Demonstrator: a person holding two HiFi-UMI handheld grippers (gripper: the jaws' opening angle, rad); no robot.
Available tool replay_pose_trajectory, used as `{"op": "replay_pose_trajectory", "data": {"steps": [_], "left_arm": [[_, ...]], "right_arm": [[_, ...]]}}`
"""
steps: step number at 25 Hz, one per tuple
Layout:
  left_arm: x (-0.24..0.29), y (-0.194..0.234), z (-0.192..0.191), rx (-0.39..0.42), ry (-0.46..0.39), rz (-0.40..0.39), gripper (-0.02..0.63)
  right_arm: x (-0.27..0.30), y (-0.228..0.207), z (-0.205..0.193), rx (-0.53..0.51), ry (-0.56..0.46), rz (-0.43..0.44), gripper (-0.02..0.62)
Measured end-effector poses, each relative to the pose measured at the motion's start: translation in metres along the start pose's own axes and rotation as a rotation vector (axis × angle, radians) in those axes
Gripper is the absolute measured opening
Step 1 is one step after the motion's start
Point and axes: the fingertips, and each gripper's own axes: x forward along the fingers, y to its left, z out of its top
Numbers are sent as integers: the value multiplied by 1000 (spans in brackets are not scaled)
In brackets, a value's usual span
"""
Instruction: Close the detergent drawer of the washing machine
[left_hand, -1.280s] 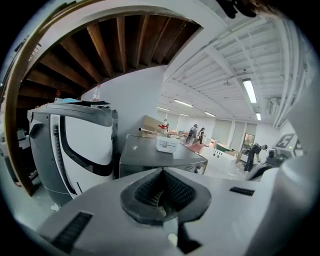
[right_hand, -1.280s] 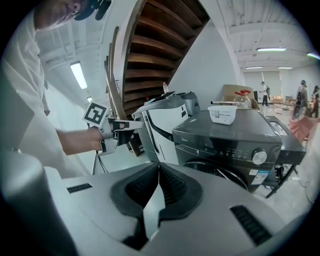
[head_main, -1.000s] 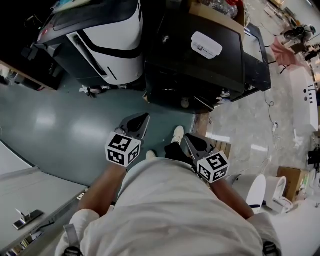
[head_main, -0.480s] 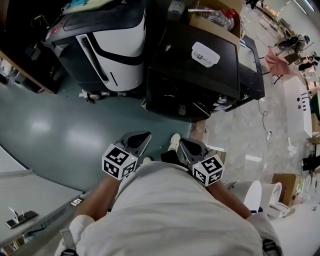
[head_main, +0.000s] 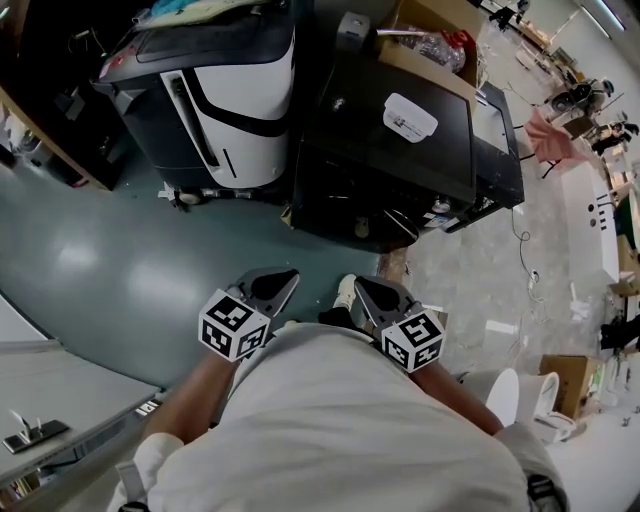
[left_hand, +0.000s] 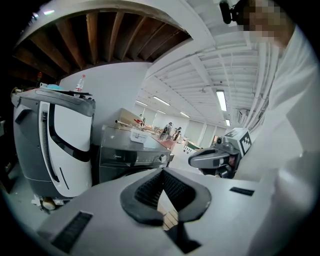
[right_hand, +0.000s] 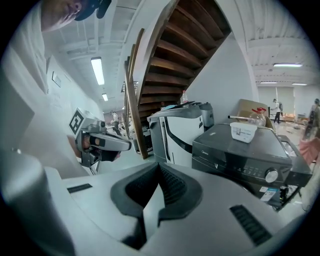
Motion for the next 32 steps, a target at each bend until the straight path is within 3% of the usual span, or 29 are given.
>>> {"op": "replay_pose_trajectory", "data": {"steps": [32], "left_arm": [[-3,11,-14,-24,10,14,-5]], "right_arm": [[-2,-2,-7,-31,11,-21,5]]}}
